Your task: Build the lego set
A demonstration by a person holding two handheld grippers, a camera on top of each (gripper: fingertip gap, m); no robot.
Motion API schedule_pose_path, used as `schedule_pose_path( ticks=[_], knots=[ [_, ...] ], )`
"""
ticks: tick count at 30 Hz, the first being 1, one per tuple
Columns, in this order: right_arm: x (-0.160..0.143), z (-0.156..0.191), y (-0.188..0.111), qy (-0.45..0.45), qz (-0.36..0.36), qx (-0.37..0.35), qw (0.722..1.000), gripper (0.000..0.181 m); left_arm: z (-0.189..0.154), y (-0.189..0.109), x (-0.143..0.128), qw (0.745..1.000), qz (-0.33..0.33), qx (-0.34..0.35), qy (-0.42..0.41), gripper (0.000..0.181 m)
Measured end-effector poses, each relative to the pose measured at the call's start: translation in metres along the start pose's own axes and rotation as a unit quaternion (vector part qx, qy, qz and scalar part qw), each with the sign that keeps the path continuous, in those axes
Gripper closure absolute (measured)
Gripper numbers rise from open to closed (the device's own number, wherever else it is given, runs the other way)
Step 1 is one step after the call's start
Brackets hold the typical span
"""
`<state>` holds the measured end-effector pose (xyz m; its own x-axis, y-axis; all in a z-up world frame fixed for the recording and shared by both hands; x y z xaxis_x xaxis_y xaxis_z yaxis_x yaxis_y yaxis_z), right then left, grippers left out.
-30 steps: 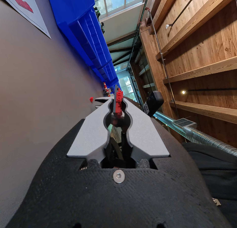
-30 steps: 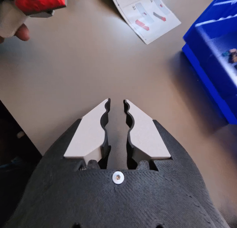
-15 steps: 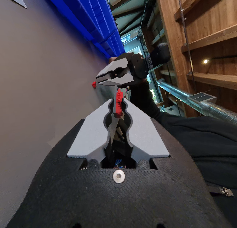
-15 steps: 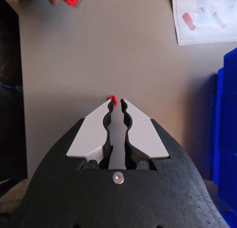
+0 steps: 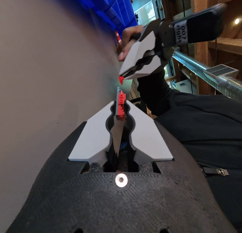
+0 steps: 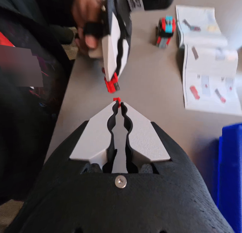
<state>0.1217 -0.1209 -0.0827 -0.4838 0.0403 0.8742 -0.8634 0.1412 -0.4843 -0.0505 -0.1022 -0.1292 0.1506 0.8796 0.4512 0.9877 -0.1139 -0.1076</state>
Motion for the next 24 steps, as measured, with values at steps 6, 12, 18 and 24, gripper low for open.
schedule_pose_path(
  ticks=[6,12,18,24],
  knots=[
    [0.029,0.007,0.018,-0.072,0.017,0.03,0.997,0.178,-0.007,0.002,0.002,0.999,0.028,-0.004,0.026,0.17],
    [0.029,0.007,0.026,-0.1,0.051,0.028,0.993,0.178,-0.008,0.0,-0.001,0.999,0.026,-0.007,0.024,0.17],
    [0.029,0.011,0.029,-0.108,0.064,0.03,0.992,0.178,-0.009,0.0,-0.004,0.999,0.031,-0.007,0.028,0.171],
    [0.031,0.014,0.028,-0.109,0.063,0.023,0.992,0.178,-0.011,-0.001,-0.003,0.999,0.021,-0.01,0.031,0.171]
  ],
)
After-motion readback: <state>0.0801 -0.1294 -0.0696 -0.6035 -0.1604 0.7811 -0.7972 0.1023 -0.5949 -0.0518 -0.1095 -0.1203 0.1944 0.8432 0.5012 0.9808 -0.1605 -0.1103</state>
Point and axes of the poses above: each gripper's, where its closed fingertips meet, y out along the fingers, x out of its top, z = x × y across the jaws, the point moved 8 cm from there along -y, back along the fingers, and after that the axes turned 8 degrees about -z, right-handed, at the moved point
